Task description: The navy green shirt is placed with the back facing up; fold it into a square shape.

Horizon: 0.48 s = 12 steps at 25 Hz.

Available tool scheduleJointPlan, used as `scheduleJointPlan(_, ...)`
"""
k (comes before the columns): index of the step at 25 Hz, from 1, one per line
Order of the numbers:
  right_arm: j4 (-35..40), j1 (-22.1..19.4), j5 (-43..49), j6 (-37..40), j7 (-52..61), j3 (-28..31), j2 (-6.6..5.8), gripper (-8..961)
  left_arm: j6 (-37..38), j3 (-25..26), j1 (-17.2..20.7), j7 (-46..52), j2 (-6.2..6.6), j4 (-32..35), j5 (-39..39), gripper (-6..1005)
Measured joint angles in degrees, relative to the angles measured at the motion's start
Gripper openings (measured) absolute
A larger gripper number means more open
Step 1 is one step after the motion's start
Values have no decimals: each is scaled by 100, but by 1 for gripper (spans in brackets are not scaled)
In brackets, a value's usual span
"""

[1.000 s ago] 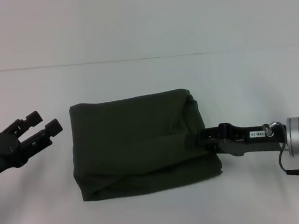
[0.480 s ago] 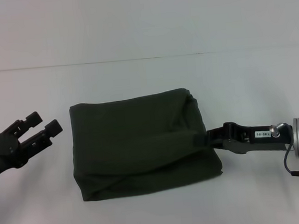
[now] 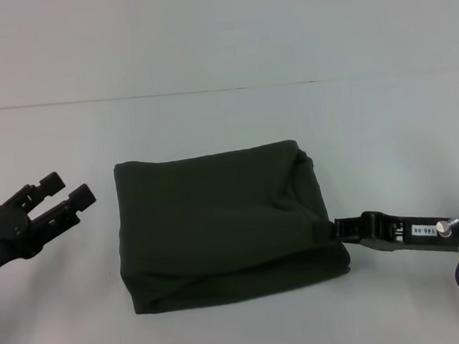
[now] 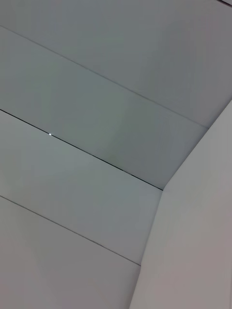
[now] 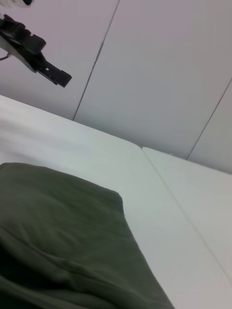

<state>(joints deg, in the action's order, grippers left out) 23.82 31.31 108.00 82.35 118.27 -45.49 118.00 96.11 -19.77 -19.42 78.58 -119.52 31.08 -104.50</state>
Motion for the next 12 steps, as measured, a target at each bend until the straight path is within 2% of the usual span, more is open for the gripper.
scheduleJointPlan(12,-108,-177,66,-120,-307,-21,8,22,-49,0,-11,13,0,-14,0,905)
